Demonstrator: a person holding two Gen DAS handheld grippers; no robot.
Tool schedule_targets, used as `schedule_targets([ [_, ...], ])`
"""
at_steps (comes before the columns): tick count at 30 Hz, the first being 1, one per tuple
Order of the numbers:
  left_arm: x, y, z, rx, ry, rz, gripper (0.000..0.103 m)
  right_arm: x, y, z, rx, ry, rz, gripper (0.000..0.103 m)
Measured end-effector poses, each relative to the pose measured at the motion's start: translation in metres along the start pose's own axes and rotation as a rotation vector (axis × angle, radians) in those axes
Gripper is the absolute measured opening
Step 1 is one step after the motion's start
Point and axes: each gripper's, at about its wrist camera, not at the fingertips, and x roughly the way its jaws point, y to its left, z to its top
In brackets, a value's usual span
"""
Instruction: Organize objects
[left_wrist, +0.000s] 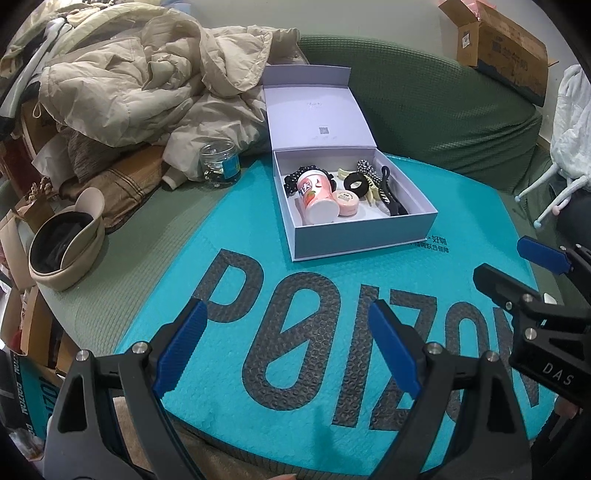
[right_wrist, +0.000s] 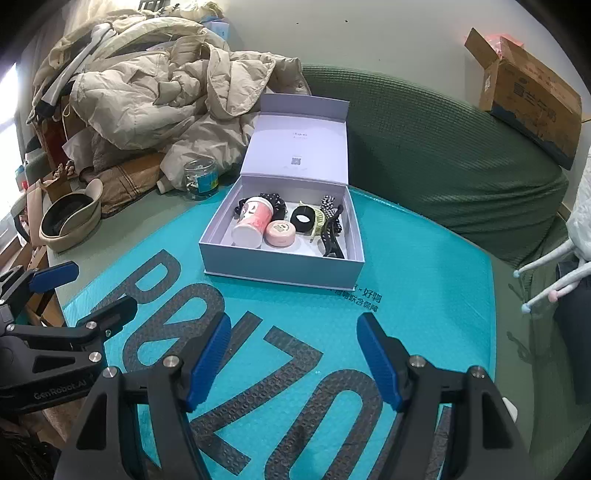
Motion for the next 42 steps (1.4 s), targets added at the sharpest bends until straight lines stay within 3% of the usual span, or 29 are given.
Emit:
schedule_targets([
  [42,0.008,0.001,-0.007,0.004,0.035,-0.004,0.088,0.016,0.008,-0.006,-0.014,0.047,0.016,0.072],
])
